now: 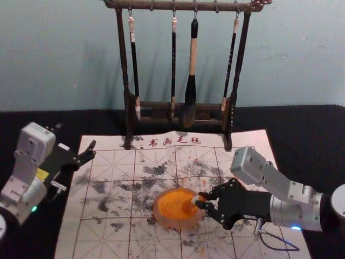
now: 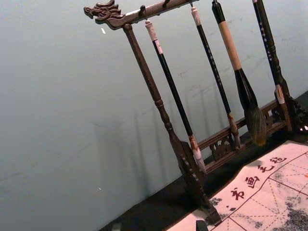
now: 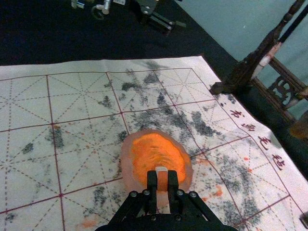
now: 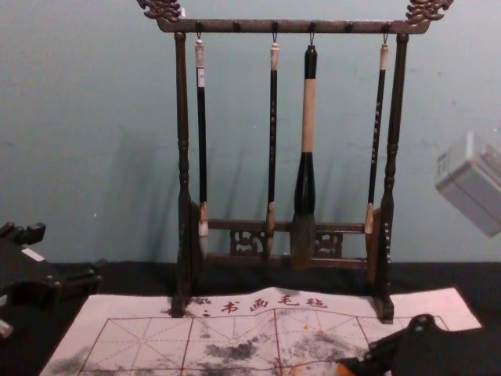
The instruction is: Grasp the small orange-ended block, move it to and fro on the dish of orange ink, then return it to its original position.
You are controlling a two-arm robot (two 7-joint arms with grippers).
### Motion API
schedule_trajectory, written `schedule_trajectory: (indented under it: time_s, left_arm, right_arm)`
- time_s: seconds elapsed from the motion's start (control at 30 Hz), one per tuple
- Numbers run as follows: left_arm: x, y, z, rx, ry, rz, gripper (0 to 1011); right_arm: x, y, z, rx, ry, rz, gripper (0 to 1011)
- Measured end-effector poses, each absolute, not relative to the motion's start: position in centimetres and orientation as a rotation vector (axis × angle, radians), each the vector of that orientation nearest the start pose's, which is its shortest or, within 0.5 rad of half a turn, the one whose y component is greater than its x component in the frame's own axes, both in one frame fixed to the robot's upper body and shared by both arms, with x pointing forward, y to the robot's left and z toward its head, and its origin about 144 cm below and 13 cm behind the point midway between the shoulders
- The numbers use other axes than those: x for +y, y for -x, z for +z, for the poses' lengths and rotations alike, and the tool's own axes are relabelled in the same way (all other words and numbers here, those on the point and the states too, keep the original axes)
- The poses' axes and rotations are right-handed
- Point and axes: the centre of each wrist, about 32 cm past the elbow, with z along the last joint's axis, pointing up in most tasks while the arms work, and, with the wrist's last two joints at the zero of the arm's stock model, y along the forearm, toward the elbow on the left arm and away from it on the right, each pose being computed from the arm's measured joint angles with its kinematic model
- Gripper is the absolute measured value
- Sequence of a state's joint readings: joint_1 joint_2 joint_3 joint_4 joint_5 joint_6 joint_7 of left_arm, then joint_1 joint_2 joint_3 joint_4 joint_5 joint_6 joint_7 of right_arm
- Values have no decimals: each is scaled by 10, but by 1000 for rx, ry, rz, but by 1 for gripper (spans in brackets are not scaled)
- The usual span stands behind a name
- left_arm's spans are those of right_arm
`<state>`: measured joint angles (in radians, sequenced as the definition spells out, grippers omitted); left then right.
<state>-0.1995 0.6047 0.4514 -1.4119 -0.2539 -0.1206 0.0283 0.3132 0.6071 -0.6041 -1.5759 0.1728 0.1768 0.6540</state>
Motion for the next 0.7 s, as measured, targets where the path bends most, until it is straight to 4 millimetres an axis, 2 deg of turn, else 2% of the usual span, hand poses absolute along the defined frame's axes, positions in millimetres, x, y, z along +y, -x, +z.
schedule_trajectory:
  time_s: [0.27,0.7]
  left_arm:
    - [310,-489,1140,-285,-304,1248,1001]
    - [310,-489,1140,-285,-304,1248,1001]
  right_arm:
    - [-240,-496,1190,-160,527,-426,110]
    - [-229,-508,1185,-161,533,-449,110]
